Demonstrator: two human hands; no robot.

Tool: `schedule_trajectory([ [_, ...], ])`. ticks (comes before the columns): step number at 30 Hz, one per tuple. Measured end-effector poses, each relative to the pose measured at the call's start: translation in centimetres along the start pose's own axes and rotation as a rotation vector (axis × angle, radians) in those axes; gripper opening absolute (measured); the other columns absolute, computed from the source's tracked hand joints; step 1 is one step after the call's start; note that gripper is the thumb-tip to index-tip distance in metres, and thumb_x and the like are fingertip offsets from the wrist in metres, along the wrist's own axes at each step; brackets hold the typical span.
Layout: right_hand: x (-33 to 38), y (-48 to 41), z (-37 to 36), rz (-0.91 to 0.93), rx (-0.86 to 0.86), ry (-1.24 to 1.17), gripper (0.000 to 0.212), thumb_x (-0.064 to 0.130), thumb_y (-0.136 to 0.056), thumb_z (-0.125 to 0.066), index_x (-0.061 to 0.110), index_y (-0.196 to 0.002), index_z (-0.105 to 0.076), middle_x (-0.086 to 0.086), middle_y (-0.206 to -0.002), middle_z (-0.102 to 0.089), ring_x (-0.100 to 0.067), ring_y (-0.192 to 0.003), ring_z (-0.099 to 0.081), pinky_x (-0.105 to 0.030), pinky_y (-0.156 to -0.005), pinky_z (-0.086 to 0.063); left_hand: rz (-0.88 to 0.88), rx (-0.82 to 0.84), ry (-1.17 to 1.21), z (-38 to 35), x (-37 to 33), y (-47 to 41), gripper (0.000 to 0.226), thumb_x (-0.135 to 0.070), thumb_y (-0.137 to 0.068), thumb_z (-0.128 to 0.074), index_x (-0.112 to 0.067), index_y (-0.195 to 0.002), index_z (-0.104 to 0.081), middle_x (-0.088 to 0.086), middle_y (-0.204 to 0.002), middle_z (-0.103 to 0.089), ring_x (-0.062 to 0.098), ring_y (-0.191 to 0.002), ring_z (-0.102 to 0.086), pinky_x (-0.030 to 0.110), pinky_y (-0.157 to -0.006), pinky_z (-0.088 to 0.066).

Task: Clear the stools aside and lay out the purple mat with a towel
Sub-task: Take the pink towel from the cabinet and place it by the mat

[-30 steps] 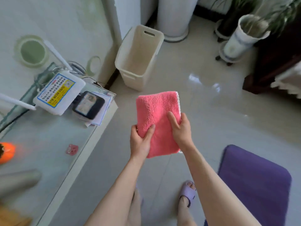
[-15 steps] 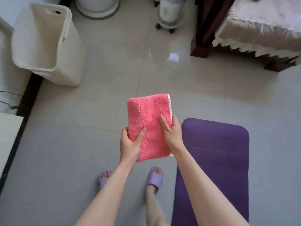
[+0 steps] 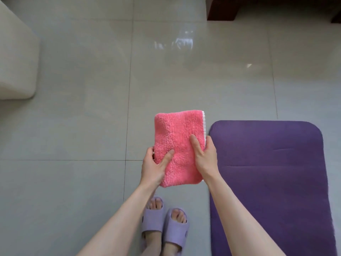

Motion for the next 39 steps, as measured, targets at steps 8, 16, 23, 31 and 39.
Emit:
schedule_trajectory([
  [8, -14.1, -11.8, 0.2, -0.002, -0.054, 0.059, 0.024, 0.034, -0.091, -0.060, 0.015, -0.106, -0.054, 0.014, -0.087, -0.060, 0.005, -0.075, -0.057, -0.001, -0.053, -0.041, -0.048, 0.141, -0.145, -5.9, 12.0, -12.1, 0.027, -0.027, -0.078, -0.076, -0.029, -0.096, -0.055, -0.007, -0.096, -0.068, 0.010, -0.087, -0.065, 0.030, -0.081, -0.053],
  [16, -21.6, -18.8, 1.0, 0.003, -0.086, 0.153, 0.020, 0.038, -0.091, -0.059, 0.023, -0.102, -0.054, 0.017, -0.086, -0.060, 0.007, -0.074, -0.058, -0.003, -0.054, -0.044, -0.051, 0.216, -0.179, -10.0, 19.0, -19.2, 0.027, -0.026, -0.079, -0.075, -0.031, -0.097, -0.054, -0.008, -0.101, -0.068, 0.011, -0.094, -0.066, 0.035, -0.088, -0.054],
  [23, -23.4, -20.2, 0.9, 0.003, -0.107, 0.214, 0.024, 0.045, -0.088, -0.059, 0.025, -0.100, -0.057, 0.016, -0.085, -0.063, 0.001, -0.078, -0.061, -0.022, -0.069, -0.049, -0.051, 0.126, -0.254, -10.5, 20.1, -20.5, 0.025, -0.028, -0.080, -0.074, -0.032, -0.090, -0.052, -0.016, -0.094, -0.065, 0.003, -0.088, -0.064, 0.030, -0.084, -0.052],
  [31, -22.3, -18.4, 1.3, -0.083, -0.098, 0.245, 0.064, 0.051, -0.087, -0.058, 0.017, -0.139, -0.042, 0.000, -0.125, -0.058, -0.019, -0.117, -0.057, -0.027, -0.092, -0.045, 0.032, 0.113, -0.274, -9.7, 18.2, -19.0, 0.057, -0.031, -0.080, -0.073, -0.016, -0.128, -0.046, 0.001, -0.116, -0.060, 0.016, -0.104, -0.061, 0.034, -0.095, -0.049],
  [39, -11.2, -6.7, 0.7, -0.023, -0.055, 0.307, 0.065, 0.042, -0.093, -0.055, 0.013, -0.146, -0.033, -0.005, -0.152, -0.036, -0.021, -0.140, -0.032, -0.038, -0.115, -0.026, 0.121, 0.027, -0.259, -4.7, 10.6, -7.1, 0.068, -0.036, -0.082, -0.070, -0.014, -0.139, -0.040, 0.005, -0.120, -0.053, 0.018, -0.109, -0.057, 0.030, -0.095, -0.045],
])
Point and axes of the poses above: each hand's wrist, its own y-axis away from the middle knuckle, its own z-axis out of the back of the hand, x = y × z, the point moved 5 cm from there along -y, towards the middle knuckle
